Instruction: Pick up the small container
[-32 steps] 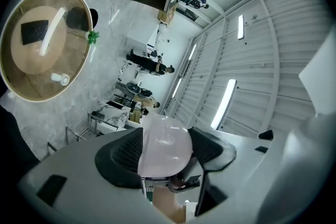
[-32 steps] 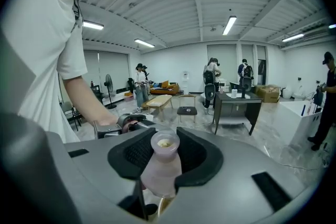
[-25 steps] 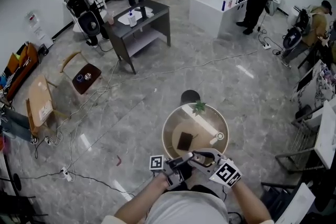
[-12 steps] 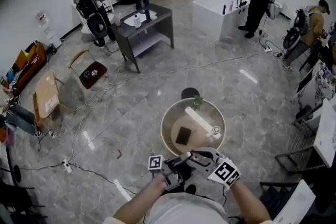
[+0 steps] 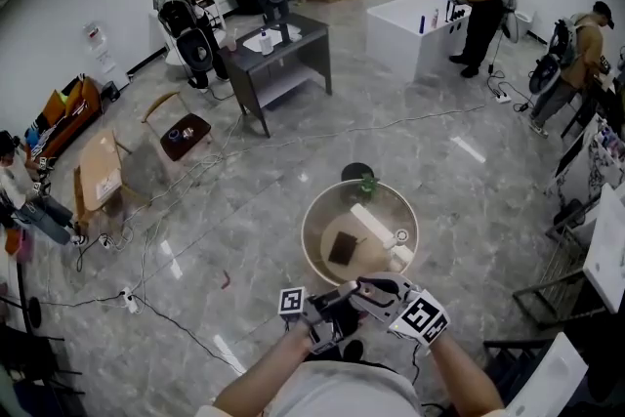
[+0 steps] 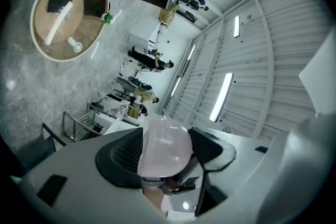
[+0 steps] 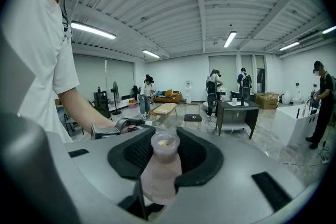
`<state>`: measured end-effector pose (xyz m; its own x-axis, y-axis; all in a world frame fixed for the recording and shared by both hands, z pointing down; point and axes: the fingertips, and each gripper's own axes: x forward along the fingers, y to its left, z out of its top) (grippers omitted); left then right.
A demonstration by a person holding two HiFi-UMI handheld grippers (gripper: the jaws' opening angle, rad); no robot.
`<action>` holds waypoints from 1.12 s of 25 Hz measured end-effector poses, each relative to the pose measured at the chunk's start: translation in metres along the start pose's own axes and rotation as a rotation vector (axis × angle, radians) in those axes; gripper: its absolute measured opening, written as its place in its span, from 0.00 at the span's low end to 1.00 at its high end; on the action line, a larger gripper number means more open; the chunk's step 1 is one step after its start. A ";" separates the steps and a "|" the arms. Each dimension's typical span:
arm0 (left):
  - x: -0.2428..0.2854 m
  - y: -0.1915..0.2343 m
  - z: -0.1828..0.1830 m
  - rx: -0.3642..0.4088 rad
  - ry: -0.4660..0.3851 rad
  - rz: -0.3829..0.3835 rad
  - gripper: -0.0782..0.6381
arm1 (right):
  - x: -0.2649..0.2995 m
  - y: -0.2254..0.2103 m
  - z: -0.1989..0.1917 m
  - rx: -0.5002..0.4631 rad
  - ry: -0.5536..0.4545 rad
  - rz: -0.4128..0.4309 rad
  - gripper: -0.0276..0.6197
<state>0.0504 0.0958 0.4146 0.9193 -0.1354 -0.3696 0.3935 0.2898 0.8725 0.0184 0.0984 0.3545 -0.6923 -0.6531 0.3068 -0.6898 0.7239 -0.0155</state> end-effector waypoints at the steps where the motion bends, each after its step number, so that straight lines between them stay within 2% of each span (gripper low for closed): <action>1: -0.001 -0.002 -0.003 -0.003 -0.002 0.002 0.52 | -0.001 0.003 0.001 0.001 0.000 0.002 0.26; 15: -0.013 -0.028 -0.009 0.024 0.045 0.032 0.51 | 0.006 0.016 0.024 -0.011 -0.057 -0.038 0.26; 28: -0.035 -0.043 -0.004 0.021 0.058 0.035 0.51 | 0.026 0.030 0.035 -0.005 -0.055 -0.061 0.26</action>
<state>0.0013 0.0921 0.3882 0.9318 -0.0701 -0.3562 0.3614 0.2729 0.8916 -0.0279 0.0954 0.3289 -0.6599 -0.7070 0.2543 -0.7299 0.6835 0.0059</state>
